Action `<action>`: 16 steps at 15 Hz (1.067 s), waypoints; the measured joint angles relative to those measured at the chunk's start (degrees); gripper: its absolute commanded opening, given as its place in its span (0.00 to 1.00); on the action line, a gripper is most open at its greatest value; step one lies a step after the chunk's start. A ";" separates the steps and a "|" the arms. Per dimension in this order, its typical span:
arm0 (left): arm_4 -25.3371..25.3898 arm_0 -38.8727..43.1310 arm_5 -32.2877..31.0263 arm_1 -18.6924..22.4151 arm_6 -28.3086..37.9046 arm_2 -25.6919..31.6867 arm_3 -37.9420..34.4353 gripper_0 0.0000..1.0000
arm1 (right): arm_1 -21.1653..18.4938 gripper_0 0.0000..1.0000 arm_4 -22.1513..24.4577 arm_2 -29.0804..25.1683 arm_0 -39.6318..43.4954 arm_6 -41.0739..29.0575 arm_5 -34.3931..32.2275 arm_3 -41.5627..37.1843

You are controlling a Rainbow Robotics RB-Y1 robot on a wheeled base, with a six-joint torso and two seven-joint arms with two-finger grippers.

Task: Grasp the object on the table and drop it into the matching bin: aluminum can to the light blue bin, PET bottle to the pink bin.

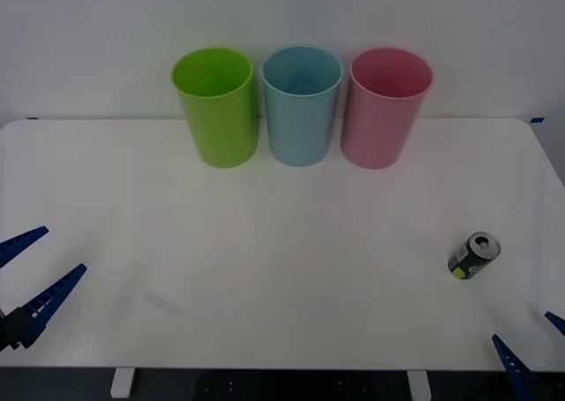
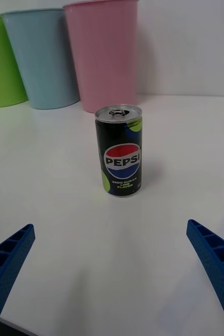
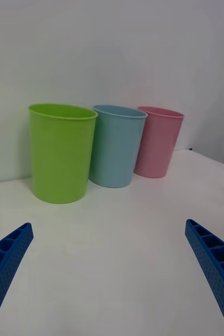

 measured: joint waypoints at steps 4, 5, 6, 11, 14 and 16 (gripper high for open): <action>0.00 0.00 0.00 0.00 0.00 0.00 0.00 1.00 | 2.58 1.00 0.99 0.01 -2.20 0.26 0.68 0.70; 0.00 0.00 0.00 0.00 0.00 0.00 0.00 1.00 | 3.00 1.00 1.24 0.01 -2.59 0.27 0.93 0.71; 0.00 0.00 0.00 0.00 0.00 0.00 0.00 1.00 | 3.35 1.00 1.54 0.01 -3.05 0.27 1.42 0.71; 0.00 0.00 0.00 0.00 0.00 0.00 0.00 1.00 | 4.32 1.00 2.34 0.51 -5.92 0.16 4.91 0.76; 0.00 0.00 0.00 0.00 0.00 0.00 0.00 1.00 | 4.39 1.00 2.35 1.44 -7.70 0.03 7.74 0.76; 0.00 0.00 0.00 0.00 0.00 0.00 0.00 1.00 | 4.57 1.00 2.33 1.95 -9.02 0.02 9.36 0.72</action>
